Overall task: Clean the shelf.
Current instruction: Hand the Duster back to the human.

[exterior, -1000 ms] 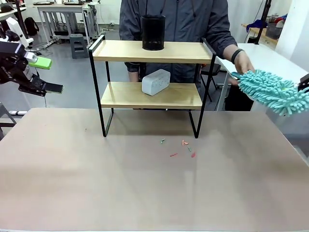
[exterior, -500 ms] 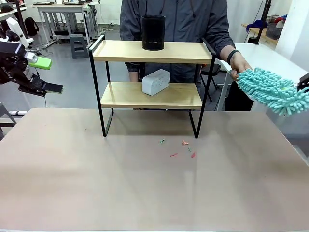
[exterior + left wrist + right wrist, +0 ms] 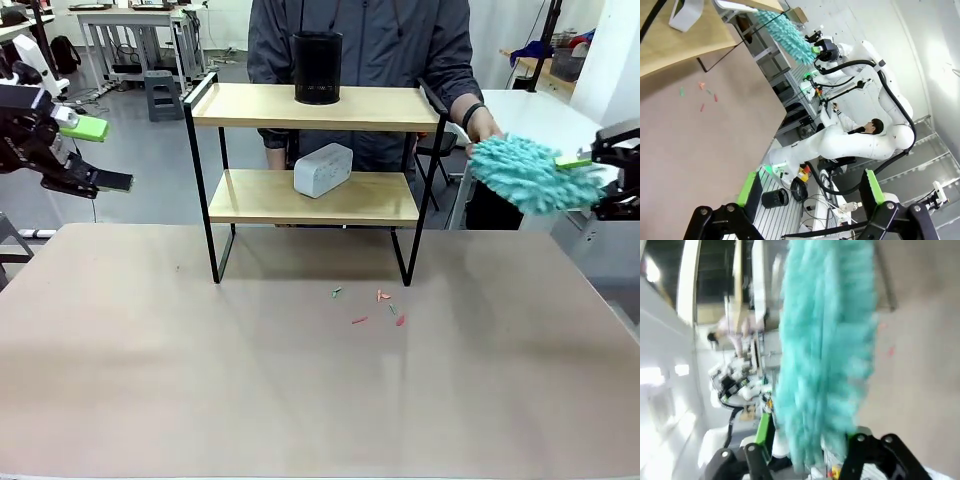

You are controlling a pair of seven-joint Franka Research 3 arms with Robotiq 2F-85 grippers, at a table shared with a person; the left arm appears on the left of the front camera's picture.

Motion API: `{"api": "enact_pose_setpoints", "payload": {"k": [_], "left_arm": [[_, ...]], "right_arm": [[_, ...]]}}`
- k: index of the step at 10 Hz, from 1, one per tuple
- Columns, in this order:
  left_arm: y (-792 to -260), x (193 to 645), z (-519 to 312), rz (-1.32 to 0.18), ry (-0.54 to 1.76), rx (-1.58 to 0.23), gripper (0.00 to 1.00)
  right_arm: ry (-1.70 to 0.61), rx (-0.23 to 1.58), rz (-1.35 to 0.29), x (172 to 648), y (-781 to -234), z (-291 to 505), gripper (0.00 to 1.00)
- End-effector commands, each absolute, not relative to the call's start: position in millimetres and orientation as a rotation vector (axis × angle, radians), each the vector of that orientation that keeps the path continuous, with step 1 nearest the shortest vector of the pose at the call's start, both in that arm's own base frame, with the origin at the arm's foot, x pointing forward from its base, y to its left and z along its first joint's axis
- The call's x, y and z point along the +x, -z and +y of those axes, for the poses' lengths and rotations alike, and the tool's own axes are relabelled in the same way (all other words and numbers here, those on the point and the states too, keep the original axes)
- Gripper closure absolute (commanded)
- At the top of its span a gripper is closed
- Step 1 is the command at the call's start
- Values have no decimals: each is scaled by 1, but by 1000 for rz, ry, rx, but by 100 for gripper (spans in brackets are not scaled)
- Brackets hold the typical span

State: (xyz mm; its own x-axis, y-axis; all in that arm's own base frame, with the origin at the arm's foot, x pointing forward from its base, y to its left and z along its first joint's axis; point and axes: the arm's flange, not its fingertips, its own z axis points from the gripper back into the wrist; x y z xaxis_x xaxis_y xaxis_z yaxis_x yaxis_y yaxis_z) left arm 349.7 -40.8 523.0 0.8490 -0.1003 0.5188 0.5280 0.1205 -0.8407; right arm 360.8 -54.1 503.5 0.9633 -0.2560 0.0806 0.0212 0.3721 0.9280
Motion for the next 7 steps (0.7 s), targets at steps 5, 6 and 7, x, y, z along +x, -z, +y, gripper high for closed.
{"api": "enact_pose_setpoints", "payload": {"k": [5, 6, 7], "left_arm": [[-484, 368, -98, -333, 461, -1637, 0], [-479, 370, -96, -282, 423, -1599, 0], [-482, 367, -100, -314, 442, -1602, 0]], "right_arm": [[-18, 1417, 55, 340, -489, 75, 0], [-17, 1426, 42, 345, -489, 82, 0], [-30, 1391, 24, 333, -491, 67, 0]]}}
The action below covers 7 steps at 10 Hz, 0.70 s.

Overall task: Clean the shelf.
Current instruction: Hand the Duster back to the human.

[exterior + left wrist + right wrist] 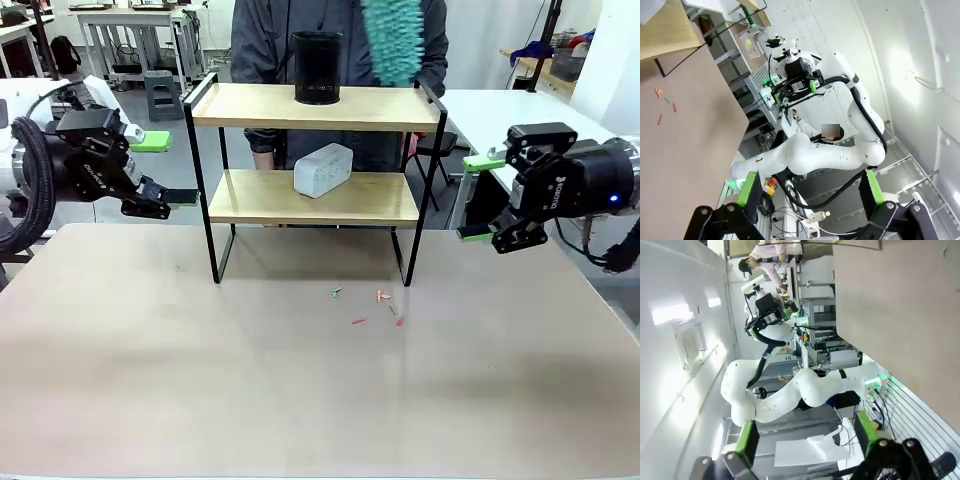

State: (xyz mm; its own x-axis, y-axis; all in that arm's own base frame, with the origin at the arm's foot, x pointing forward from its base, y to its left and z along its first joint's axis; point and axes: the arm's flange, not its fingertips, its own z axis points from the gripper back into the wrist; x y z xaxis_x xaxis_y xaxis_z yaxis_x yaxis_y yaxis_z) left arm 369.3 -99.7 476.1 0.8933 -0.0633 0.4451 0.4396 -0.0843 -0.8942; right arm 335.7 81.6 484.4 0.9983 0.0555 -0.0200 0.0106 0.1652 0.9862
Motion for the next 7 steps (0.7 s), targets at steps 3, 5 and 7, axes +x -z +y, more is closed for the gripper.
{"api": "enact_pose_setpoints", "payload": {"k": [3, 5, 7], "left_arm": [[-482, 367, -100, -314, 442, -1602, 0], [-482, 367, -100, -314, 442, -1602, 0], [-482, 367, -100, -314, 442, -1602, 0]], "right_arm": [[-30, 1391, 24, 333, -491, 67, 0], [-30, 1391, 24, 333, -491, 67, 0], [-30, 1391, 24, 333, -491, 67, 0]]}}
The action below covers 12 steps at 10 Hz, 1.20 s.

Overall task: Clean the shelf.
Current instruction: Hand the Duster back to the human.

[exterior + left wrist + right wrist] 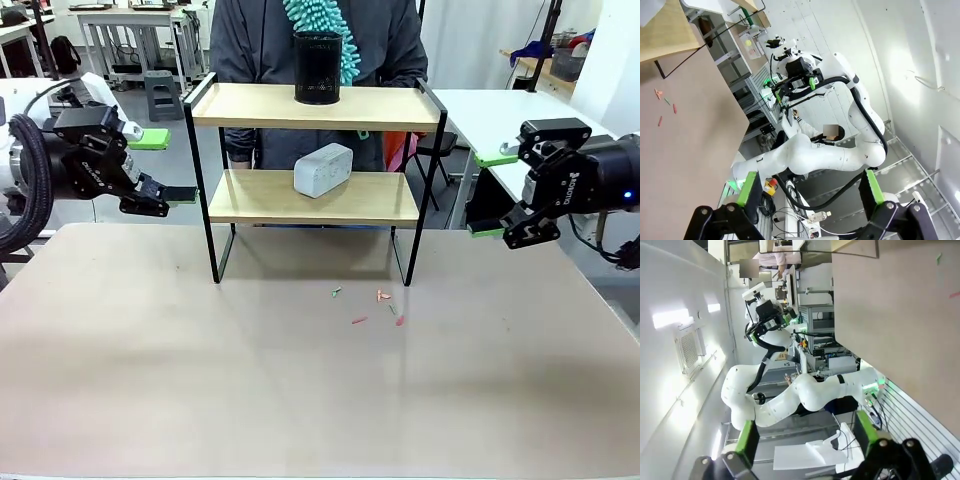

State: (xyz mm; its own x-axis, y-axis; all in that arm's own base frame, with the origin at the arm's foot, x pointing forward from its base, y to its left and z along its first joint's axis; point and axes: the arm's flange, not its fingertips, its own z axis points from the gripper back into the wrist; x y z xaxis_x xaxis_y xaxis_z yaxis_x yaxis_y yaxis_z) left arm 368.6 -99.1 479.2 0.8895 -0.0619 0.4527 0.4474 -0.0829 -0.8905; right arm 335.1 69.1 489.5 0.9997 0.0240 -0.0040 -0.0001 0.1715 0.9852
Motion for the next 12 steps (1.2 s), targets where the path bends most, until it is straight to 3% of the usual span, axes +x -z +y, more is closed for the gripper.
{"api": "enact_pose_setpoints", "payload": {"k": [1, 12], "left_arm": [[-482, 367, -100, -314, 442, -1602, 0], [-482, 367, -100, -314, 442, -1602, 0]], "right_arm": [[-30, 1391, 24, 333, -491, 67, 0], [-30, 1391, 24, 333, -491, 67, 0]]}}
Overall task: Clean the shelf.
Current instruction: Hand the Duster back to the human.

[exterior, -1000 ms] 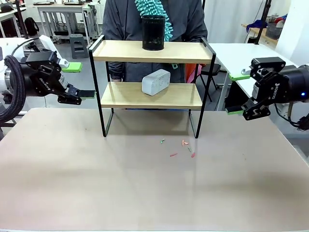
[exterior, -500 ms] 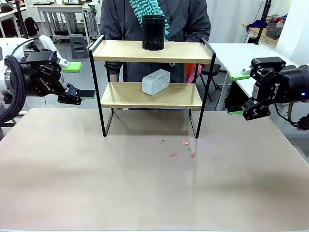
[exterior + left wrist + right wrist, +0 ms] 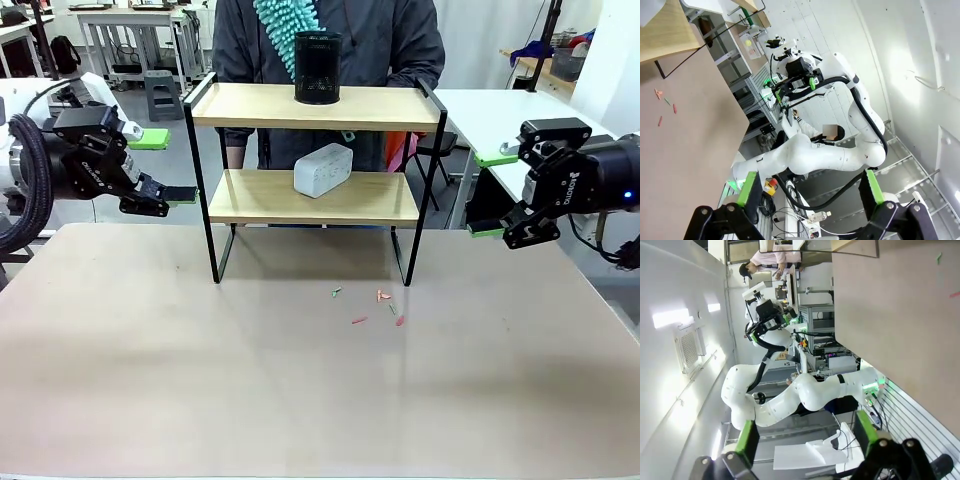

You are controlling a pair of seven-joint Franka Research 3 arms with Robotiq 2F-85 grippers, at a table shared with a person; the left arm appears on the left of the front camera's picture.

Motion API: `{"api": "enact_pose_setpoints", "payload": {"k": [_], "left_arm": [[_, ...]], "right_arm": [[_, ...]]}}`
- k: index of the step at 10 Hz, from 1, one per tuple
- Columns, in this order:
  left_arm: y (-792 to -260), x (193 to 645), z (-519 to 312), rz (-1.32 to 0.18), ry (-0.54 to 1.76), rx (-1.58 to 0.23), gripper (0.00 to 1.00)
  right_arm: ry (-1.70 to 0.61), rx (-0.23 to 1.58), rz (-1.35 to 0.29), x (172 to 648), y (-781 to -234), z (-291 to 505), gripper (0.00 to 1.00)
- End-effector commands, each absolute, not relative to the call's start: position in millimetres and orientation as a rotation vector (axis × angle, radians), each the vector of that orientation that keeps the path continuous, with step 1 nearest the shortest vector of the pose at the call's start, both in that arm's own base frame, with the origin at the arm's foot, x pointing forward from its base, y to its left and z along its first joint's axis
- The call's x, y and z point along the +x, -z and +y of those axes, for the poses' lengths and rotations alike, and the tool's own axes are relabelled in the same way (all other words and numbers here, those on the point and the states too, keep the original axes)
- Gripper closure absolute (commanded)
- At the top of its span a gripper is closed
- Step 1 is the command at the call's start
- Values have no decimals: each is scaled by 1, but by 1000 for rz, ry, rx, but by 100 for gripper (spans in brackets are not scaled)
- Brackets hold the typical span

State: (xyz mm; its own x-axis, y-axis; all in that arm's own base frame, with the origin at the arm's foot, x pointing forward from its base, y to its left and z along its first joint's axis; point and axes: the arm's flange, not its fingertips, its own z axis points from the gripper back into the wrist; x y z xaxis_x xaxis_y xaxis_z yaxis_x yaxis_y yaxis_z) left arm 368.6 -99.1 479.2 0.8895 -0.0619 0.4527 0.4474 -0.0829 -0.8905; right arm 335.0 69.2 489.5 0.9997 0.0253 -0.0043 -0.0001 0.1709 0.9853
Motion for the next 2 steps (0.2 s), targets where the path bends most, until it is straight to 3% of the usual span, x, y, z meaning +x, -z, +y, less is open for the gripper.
{"api": "enact_pose_setpoints", "payload": {"k": [1, 2], "left_arm": [[-482, 367, -100, -314, 442, -1602, 0], [-482, 367, -100, -314, 442, -1602, 0]], "right_arm": [[-30, 1391, 24, 333, -491, 67, 0], [-30, 1391, 24, 333, -491, 67, 0]]}}
